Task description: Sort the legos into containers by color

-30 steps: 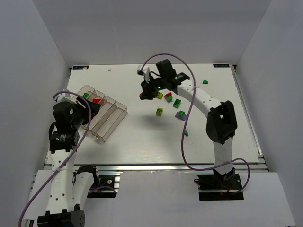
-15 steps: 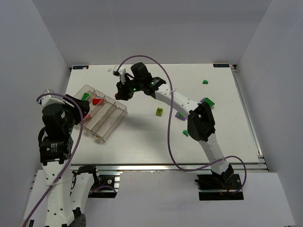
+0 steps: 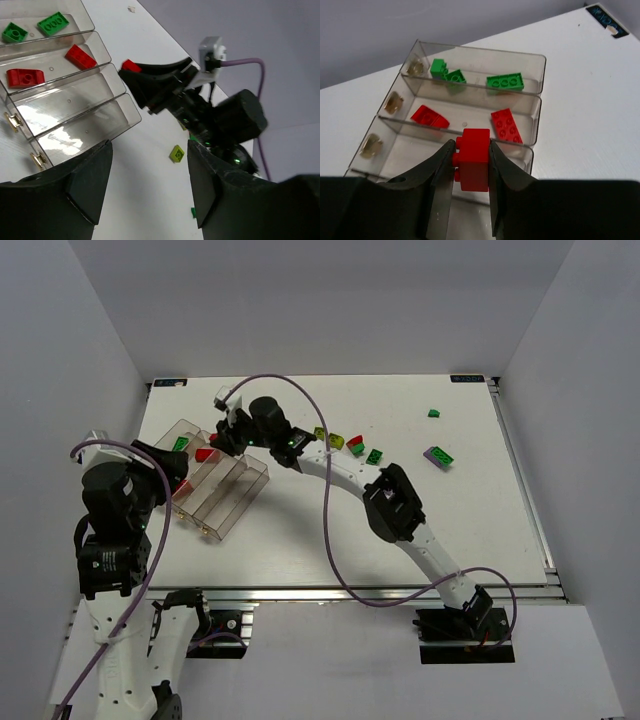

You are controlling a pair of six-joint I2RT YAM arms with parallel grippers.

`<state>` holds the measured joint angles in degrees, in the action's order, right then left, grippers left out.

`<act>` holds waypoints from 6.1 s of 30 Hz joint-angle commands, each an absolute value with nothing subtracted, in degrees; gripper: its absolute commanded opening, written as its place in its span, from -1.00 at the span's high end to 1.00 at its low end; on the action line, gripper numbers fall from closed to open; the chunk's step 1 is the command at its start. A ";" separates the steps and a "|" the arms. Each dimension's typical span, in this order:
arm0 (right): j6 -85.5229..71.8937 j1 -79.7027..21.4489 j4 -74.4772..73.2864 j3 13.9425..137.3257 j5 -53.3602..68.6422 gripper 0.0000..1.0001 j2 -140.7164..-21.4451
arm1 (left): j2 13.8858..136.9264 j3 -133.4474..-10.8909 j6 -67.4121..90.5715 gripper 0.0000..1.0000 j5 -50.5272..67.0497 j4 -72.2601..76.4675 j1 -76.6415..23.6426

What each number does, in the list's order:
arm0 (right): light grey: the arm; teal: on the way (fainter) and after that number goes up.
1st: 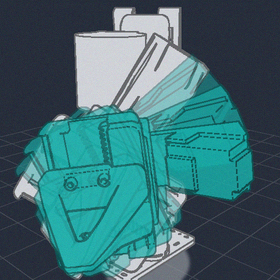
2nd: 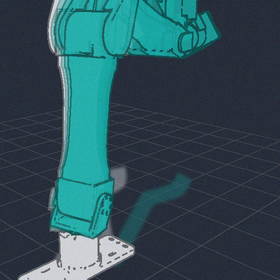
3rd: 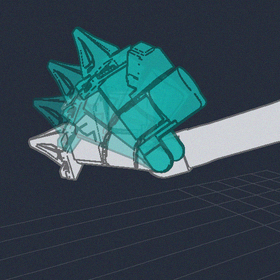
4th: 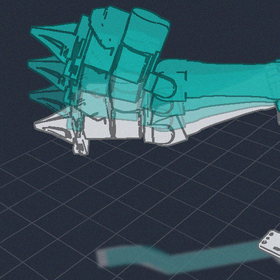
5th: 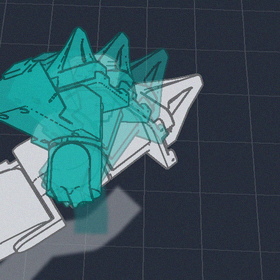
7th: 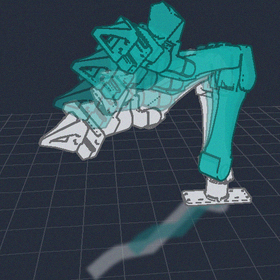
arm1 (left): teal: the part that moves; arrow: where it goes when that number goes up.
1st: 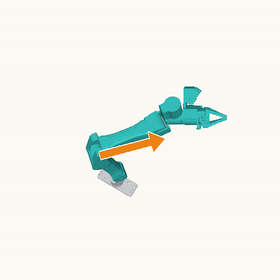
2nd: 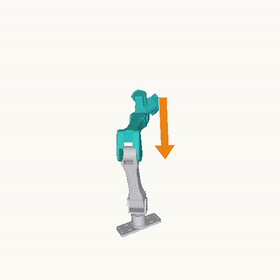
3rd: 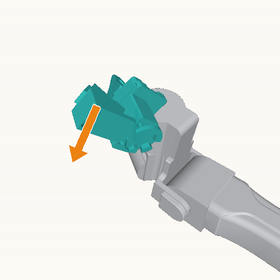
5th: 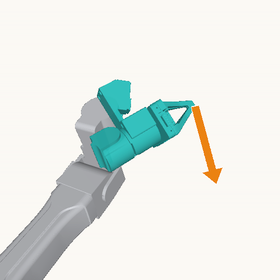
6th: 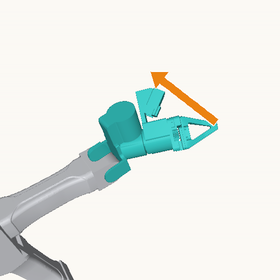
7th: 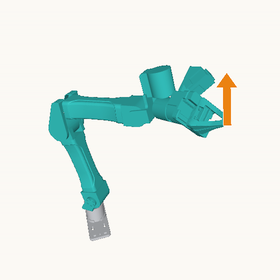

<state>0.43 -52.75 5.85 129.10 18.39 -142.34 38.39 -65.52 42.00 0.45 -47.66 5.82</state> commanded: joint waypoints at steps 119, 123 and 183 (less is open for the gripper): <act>0.44 -46.76 35.24 70.66 46.50 1.00 -93.87 | 46.84 -29.27 80.95 -0.34 30.50 20.04 -13.45; 0.44 -46.76 35.33 70.58 46.49 1.00 -93.87 | 47.28 -29.36 80.86 -0.26 30.59 20.30 -13.45; 14.95 -18.20 -2.29 54.84 32.46 -0.79 -69.96 | 99.49 -80.33 27.78 -0.45 -16.53 -37.18 7.03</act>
